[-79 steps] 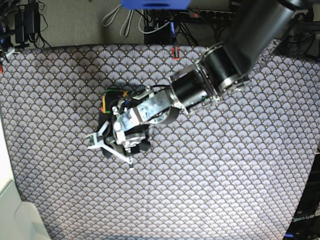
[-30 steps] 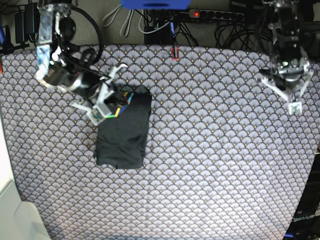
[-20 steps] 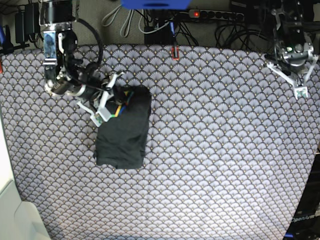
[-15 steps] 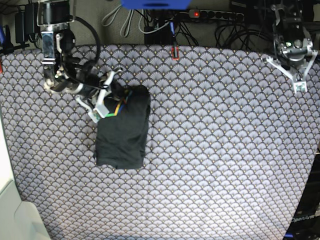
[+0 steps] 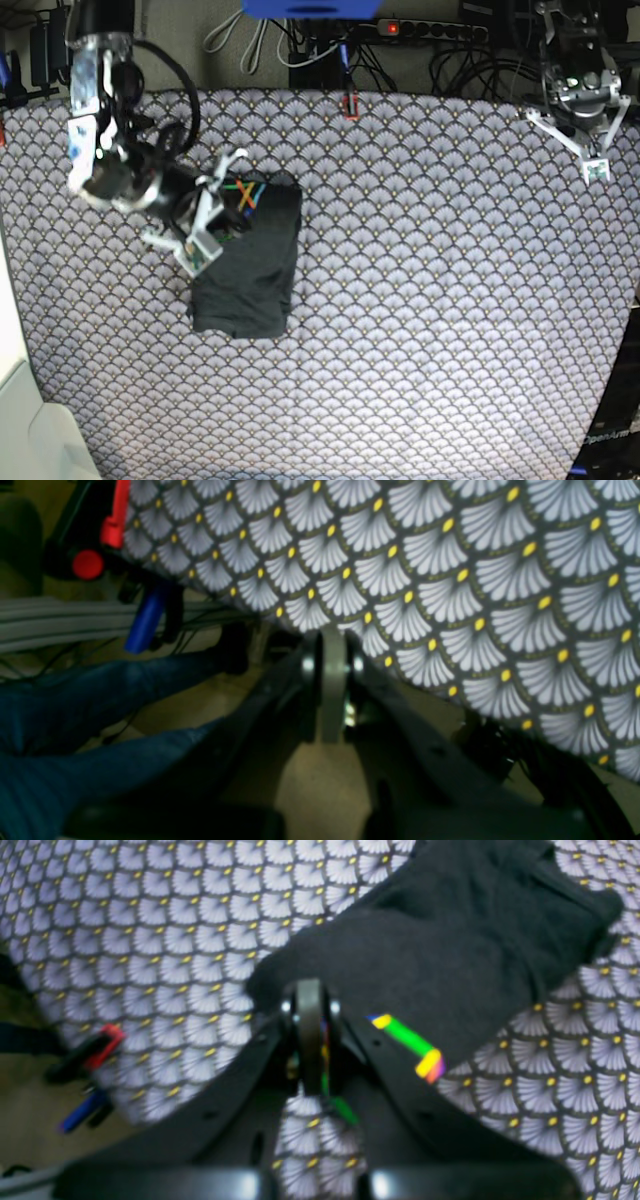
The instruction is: Fold the T-shirt properly
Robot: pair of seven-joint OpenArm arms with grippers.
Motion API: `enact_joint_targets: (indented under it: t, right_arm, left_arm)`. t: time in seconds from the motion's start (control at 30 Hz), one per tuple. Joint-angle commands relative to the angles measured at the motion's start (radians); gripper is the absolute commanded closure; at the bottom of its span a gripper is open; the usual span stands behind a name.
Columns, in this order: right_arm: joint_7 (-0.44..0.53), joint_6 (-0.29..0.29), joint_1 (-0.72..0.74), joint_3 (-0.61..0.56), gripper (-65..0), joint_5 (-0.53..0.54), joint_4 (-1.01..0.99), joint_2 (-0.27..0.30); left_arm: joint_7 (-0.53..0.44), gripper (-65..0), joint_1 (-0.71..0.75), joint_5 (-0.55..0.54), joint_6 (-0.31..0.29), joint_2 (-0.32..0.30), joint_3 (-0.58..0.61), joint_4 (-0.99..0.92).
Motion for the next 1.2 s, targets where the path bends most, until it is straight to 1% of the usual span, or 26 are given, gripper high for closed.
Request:
enact_joint_targets:
  t: [0.0,0.13,0.17,0.27,0.37,0.43,0.53,0.6,0.73,0.83,0.87,0.9,0.97,1.07,1.17]
  right_arm:
    - [0.023,-0.001,0.037,0.004,0.0,0.01,-0.017,0.011]
    - [0.026,-0.001,0.123,0.01,0.0,0.01,-0.17,0.016]
    - [0.026,-0.001,0.135,0.012,0.0,0.01,-0.201,0.027]
    - [0.029,-0.001,0.146,0.012,0.0,0.01,-0.271,0.034]
    - [0.083,-0.001,0.142,0.012,0.0,0.01,-0.331,0.034]
    - [0.115,-0.001,0.143,0.012,0.0,0.01,-0.391,0.036]
    - [0.119,-0.001,0.148,0.012,0.0,0.01,-0.428,0.04]
    - [0.112,-0.001,0.146,0.012,0.0,0.01,-0.382,0.05]
    - [0.047,-0.001,0.099,0.021,0.0,0.01,-0.135,0.08]
    - [-0.014,-0.001,0.04,0.089,0.0,0.01,0.052,0.083]
    - [-0.034,-0.001,0.014,0.11,0.0,0.01,0.109,0.082]
    - [-0.051,-0.001,-0.007,0.127,0.0,0.01,0.152,0.082]
    - [-0.075,-0.001,-0.067,0.173,0.0,0.01,0.207,0.082]
    - [-0.083,-0.001,-0.155,0.258,0.0,0.007,0.209,0.082]
    - [-0.074,-0.001,-0.253,0.356,0.0,0.007,0.212,0.082]
  left_arm:
    - [-0.012,-0.2,0.016,0.01,0.009,-0.01,-0.006,0.018]
    - [-0.017,-0.2,0.045,0.01,0.009,-0.015,-0.006,0.018]
    - [-0.017,-0.2,0.046,0.01,0.009,-0.016,-0.006,0.018]
    - [-0.019,-0.2,0.06,0.01,0.008,-0.015,-0.047,0.018]
    - [-0.019,-0.2,0.057,0.01,0.008,-0.012,-0.086,0.018]
    - [-0.019,-0.2,0.057,0.009,0.008,-0.012,-0.095,0.018]
    - [-0.019,-0.2,0.057,0.007,0.008,-0.015,-0.097,0.018]
    - [-0.019,-0.2,0.054,0.005,0.008,-0.015,-0.097,0.018]
    - [-0.019,-0.2,0.054,0.002,0.006,-0.012,-0.097,0.018]
    - [-0.02,-0.2,0.054,-0.001,0.005,-0.009,-0.095,0.038]
    - [-0.02,-0.2,0.059,-0.001,-0.004,-0.007,-0.09,0.054]
    - [-0.02,-0.2,0.062,-0.001,-0.026,-0.006,-0.09,0.061]
    - [-0.02,-0.2,0.076,-0.001,-0.098,0.024,-0.095,0.066]
    - [-0.02,-0.2,0.091,-0.001,-0.208,0.057,-0.09,0.063]
    - [-0.02,-0.2,0.109,-0.001,-0.293,0.103,-0.077,0.061]
